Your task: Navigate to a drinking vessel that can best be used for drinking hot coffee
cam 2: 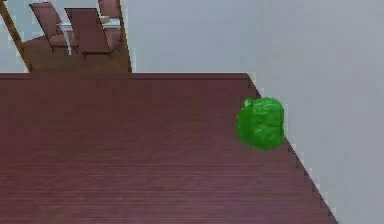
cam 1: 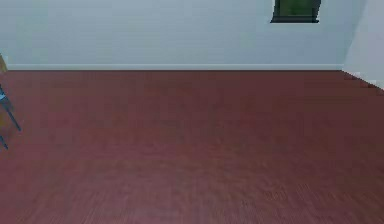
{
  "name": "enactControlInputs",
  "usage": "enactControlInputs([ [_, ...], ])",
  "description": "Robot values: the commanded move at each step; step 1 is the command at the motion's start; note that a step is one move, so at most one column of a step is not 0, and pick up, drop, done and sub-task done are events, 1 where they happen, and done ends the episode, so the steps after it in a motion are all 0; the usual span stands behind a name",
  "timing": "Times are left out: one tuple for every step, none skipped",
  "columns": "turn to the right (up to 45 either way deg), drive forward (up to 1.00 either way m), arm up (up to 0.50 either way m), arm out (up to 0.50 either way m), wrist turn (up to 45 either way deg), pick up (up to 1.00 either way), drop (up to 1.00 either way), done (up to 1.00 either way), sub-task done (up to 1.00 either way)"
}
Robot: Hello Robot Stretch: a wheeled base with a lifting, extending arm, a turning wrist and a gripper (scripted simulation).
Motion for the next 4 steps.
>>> enactControlInputs([
  [-30.0, 0.00, 0.00, 0.00, 0.0, 0.00, 0.00, 0.00, 0.00],
  [0.0, 1.00, 0.00, 0.00, 0.0, 0.00, 0.00, 0.00, 0.00],
  [0.0, 1.00, 0.00, 0.00, 0.0, 0.00, 0.00, 0.00, 0.00],
  [-3.0, 0.00, 0.00, 0.00, 0.0, 0.00, 0.00, 0.00, 0.00],
])
